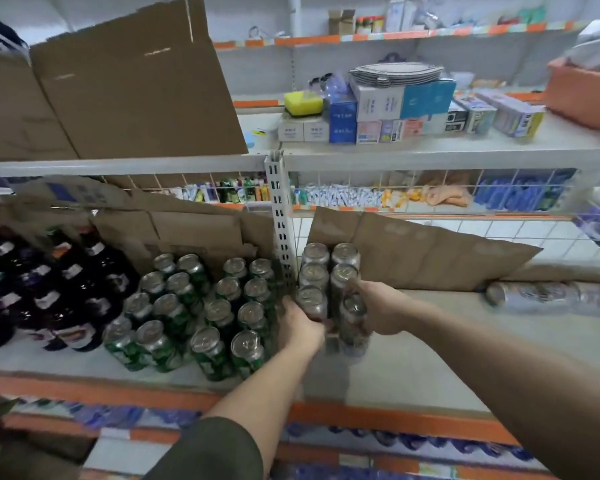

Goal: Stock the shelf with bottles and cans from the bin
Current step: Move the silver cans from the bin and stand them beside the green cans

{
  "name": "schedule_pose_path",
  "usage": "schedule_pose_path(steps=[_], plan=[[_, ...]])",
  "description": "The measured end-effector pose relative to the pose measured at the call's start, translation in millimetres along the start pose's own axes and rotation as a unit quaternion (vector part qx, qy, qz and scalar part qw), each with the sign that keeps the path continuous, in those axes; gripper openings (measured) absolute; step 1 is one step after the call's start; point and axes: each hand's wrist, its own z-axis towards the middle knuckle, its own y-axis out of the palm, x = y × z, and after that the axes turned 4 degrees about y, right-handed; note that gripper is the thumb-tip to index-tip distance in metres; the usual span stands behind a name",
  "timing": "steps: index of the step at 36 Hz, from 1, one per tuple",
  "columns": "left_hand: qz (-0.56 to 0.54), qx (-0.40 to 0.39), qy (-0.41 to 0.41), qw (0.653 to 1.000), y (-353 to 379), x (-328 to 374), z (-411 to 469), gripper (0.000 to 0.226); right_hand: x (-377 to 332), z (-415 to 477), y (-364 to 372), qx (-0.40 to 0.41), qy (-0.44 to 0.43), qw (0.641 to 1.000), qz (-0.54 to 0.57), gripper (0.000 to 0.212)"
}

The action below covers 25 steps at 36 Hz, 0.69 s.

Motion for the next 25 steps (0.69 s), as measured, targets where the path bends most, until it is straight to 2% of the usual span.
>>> schedule_pose_path(steps=[5, 9, 13, 16, 20, 25], plan=[[-0.009, 0.002, -0.01, 1.0, 3, 4, 4, 0.09, 2, 6, 0, -0.007, -0.001, 1.0, 0.025, 0.063], [-0.011, -0.033, -0.004, 0.999, 3, 5, 9, 0.102, 1, 5, 2, -0.016, 0.01, 0.999, 0.042, 0.062], [0.015, -0.067, 0.029, 0.997, -6, 3, 14, 0.073, -4, 5, 3, -0.009, 0.054, 0.997, 0.061, 0.067], [0.027, -0.077, 0.044, 0.996, -12, 1, 16, 0.064, -7, 6, 3, 0.004, 0.064, 0.996, 0.065, 0.067], [0.021, -0.06, 0.05, 0.997, -15, 2, 17, 0.069, -8, 7, 3, 0.006, 0.058, 0.995, 0.087, 0.063], [0.032, -0.031, 0.075, 0.996, -10, 1, 14, 0.072, -5, 7, 9, 0.02, 0.043, 0.989, 0.142, 0.087]])
